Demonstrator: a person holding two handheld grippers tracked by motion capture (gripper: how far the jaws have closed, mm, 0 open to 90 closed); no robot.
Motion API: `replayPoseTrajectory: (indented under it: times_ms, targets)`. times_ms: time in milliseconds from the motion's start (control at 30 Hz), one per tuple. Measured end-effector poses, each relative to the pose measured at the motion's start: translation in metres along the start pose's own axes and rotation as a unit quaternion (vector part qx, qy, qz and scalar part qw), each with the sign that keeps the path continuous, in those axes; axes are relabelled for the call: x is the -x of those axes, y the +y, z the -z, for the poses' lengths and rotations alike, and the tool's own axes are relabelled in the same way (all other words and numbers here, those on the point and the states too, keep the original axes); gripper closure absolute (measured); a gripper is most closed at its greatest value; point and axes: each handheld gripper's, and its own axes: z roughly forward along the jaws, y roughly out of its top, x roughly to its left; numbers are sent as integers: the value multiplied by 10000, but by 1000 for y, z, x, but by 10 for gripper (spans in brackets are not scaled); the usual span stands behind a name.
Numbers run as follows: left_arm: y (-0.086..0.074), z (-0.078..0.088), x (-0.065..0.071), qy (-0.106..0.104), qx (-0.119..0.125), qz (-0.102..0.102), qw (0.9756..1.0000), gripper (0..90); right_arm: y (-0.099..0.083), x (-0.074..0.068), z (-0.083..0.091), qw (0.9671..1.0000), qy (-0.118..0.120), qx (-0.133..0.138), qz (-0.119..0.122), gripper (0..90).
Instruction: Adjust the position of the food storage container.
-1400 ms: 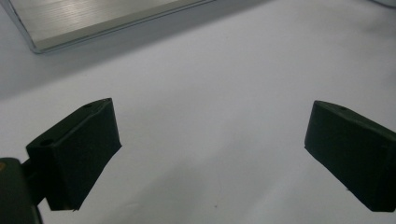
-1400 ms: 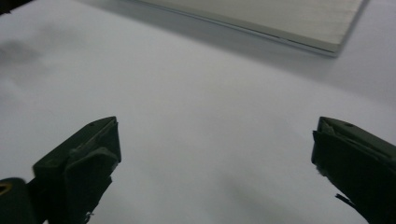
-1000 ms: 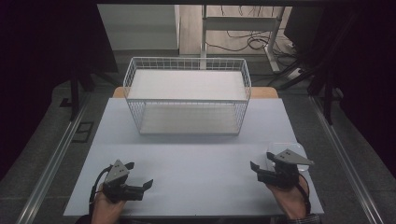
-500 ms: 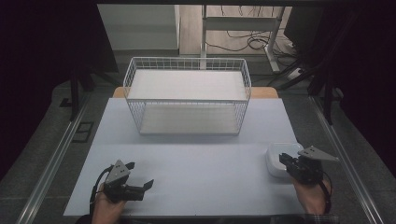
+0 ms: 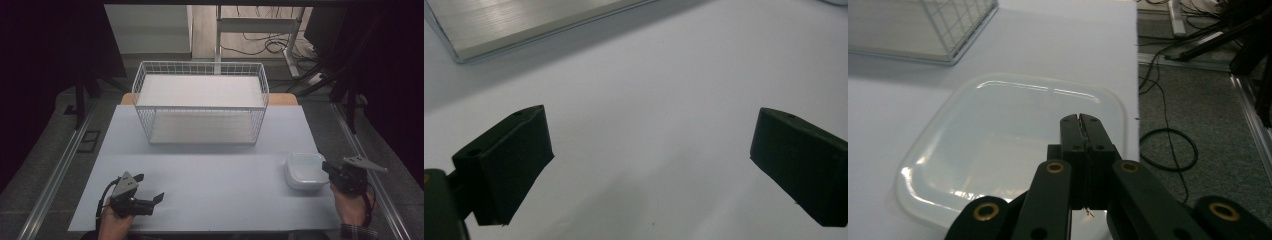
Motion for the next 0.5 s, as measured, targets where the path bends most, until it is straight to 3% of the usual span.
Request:
replayPoseTrajectory:
  times_ms: [300, 500]
  targets:
    - [0, 0, -1, 22, -19, 44, 10000, 29, 1, 19, -1, 9988, -468, 13, -114, 889]
    - [-1, -2, -1, 56, -72, 31, 10000, 29, 0, 30, -9, 9983, -545, -100, -160, 889]
